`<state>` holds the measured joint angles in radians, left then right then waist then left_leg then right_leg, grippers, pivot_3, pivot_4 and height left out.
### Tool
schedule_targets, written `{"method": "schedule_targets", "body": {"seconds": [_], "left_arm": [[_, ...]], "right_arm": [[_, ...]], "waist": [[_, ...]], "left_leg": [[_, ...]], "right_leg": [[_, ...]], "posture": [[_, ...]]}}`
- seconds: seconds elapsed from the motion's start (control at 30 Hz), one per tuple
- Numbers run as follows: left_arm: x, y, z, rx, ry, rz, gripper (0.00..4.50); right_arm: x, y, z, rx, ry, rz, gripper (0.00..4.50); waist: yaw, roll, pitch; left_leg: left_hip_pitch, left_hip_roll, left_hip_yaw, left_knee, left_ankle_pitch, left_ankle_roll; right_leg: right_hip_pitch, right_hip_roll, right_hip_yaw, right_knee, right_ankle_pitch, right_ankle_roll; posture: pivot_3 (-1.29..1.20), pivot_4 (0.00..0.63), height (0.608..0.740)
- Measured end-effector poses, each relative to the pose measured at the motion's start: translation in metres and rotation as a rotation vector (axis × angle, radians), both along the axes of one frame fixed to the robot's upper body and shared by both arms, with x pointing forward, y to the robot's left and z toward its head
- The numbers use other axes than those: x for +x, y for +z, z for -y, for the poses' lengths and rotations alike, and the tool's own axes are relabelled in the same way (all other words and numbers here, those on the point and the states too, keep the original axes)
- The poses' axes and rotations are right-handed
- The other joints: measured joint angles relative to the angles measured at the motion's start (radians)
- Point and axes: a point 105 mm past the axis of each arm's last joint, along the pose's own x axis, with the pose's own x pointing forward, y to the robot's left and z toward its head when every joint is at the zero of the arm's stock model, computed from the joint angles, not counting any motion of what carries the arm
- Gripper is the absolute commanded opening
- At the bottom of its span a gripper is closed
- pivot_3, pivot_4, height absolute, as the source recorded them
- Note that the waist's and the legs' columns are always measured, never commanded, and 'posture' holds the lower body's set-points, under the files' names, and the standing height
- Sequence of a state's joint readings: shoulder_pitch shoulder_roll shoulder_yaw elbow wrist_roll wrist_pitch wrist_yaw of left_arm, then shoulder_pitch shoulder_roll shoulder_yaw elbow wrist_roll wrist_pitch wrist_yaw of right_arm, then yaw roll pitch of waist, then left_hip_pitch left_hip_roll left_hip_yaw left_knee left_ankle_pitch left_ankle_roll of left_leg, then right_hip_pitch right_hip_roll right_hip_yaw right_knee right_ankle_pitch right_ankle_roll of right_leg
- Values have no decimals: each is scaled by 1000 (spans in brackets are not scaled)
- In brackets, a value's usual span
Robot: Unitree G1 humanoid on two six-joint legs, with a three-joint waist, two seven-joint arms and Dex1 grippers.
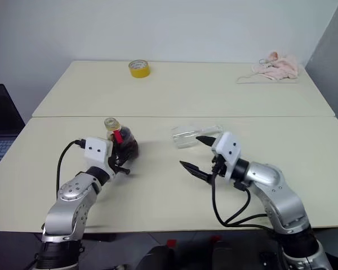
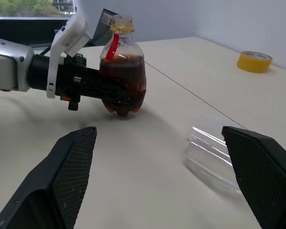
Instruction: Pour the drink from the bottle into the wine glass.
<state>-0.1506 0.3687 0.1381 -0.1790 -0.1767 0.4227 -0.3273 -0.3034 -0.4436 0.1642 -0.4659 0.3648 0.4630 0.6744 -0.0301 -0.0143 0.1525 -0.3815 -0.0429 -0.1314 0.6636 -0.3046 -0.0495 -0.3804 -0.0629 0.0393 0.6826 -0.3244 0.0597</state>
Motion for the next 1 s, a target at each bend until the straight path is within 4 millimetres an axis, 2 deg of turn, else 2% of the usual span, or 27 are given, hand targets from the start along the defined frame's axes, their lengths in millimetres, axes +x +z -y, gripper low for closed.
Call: {"method": "schedule_targets", "body": {"seconds": [0.4,0.67,0.73,0.8,1.0], "left_arm": [[1,-2,-5,6,-24,12,987],[-1,-5,-11,8,-5,34,3728],[-2,-14,-15,8,10,4,4360],[-5,-22,-18,8,23,-23,4468],[-7,-26,-19,1,24,-31,4468]], "right_arm": [[-2,11,-24,24,71,18,4500],[1,14,-26,31,50,34,4500],[1,14,-26,31,50,35,4500],[1,14,-26,31,49,36,4500],[1,15,-26,30,52,38,4500]], "waist": [[-1,0,0],[-2,0,-1],[-2,0,0],[-2,0,0],[-2,0,0]], "left_leg": [[1,0,-1,0,0,0],[1,0,-1,0,0,0],[1,1,-1,-1,0,0],[1,1,-1,-1,0,0],[1,0,-1,-1,0,0]], "right_leg": [[0,0,-1,1,0,0],[0,0,0,1,0,0],[0,0,-1,1,0,0],[0,0,-1,1,0,0],[0,0,-1,1,0,0]], "posture": [[0,150,740],[0,150,740],[0,150,740],[0,150,740],[0,150,740]]}}
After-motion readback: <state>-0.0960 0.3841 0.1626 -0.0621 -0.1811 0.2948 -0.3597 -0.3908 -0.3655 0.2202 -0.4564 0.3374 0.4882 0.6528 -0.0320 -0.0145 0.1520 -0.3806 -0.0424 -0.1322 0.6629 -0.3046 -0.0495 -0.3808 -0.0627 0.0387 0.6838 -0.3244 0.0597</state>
